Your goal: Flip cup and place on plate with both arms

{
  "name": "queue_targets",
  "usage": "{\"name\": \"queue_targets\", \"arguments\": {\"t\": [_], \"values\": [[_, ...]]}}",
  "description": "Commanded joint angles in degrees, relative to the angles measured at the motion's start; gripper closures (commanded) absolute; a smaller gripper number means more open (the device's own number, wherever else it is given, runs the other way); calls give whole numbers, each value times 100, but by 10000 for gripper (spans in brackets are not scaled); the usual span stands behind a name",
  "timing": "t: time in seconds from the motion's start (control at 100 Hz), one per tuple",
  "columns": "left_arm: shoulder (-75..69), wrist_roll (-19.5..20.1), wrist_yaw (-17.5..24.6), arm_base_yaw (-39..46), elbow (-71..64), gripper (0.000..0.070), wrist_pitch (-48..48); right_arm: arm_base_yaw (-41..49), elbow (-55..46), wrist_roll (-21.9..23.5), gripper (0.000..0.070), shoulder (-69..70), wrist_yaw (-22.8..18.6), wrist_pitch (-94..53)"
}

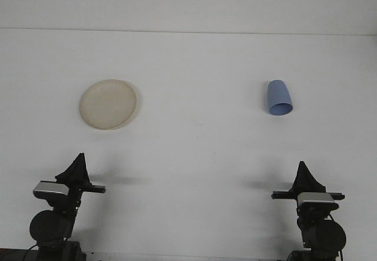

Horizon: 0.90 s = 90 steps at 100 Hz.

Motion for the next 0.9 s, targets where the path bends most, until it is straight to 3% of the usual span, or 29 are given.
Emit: {"name": "queue_targets", "arguments": {"t": [0.0, 0.38, 0.54, 0.89], "values": [[-11, 7, -28, 9, -111, 689, 83, -4, -13, -11, 700, -11, -2, 72], [-11, 7, -28, 11, -111, 689, 83, -4, 538, 57, 700, -2, 0, -212], [-11, 7, -28, 9, -111, 689, 83, -4, 1451, 306, 700, 286, 0, -1167], [-11, 7, -28, 11, -111, 689, 83, -4, 3976, 289, 700, 2293, -2, -3727]]}}
